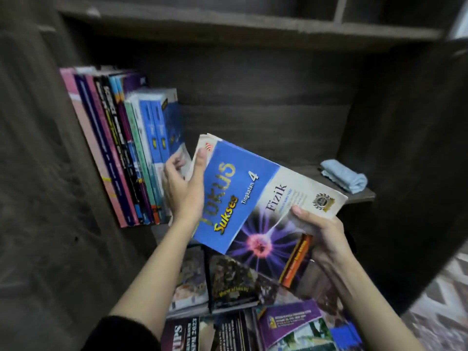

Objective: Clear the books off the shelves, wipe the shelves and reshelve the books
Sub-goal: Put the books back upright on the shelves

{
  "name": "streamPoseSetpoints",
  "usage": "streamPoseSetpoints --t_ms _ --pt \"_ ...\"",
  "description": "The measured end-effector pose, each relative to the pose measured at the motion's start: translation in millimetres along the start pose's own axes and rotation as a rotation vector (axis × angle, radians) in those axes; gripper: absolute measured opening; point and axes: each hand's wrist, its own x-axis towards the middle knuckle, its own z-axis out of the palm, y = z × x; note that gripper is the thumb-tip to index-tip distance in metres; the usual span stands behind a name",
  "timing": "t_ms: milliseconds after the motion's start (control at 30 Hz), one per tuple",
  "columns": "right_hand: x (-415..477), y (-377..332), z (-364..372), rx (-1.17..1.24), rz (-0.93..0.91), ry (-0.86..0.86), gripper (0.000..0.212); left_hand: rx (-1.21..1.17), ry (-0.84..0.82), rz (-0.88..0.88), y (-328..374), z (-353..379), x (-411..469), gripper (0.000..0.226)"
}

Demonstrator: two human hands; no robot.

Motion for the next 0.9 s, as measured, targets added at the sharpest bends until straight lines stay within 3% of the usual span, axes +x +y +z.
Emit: streamPoseSetpoints --t_ms 67,133,233,300,400,533,667,800,900 --pt "6.0 -14.6 12.4 0.079 -0.007 0.047 0.050 -0.102 0.079 -0.097 -1.4 8.2 -1.8 0.103" --pt "16.5 -24.7 21.0 0.151 0.006 0.085 0.064 -0.110 0.121 -0.239 -11.7 13.2 -16.0 0.116" --pt "32.6 -33.2 27.7 0.274 0.041 0.111 0.084 -0.141 0.090 -0.527 -19.0 22.3 -39.6 0.096" --pt "38.8 -33.0 33.6 0.338 0.101 0.094 0.088 -0.263 -0.165 -0.758 -16.9 30.4 -49.7 0.087" --pt "46.4 -24.4 36.3 0.365 0.172 0.092 0.068 -0.321 -0.571 -0.963 -19.4 41.7 -51.5 0.074" --pt "61.2 -1.4 20.1 0.416 0.241 0.185 0.051 -0.386 -0.658 -0.984 -25.8 56.4 -52.9 0.063" --pt "73.6 26.0 1.7 0.435 0.302 0.224 0.102 -0.210 -0.616 -0.905 -41.0 72.9 -57.8 0.051" --pt "86.2 48.7 -3.7 0.431 0.323 0.390 0.085 -0.104 -0.503 -0.875 -55.0 88.8 -58.0 0.059" --pt "88.3 48.9 -4.8 0.248 0.282 0.562 0.052 -0.057 -0.433 -0.830 -62.7 99.3 -57.9 0.074"
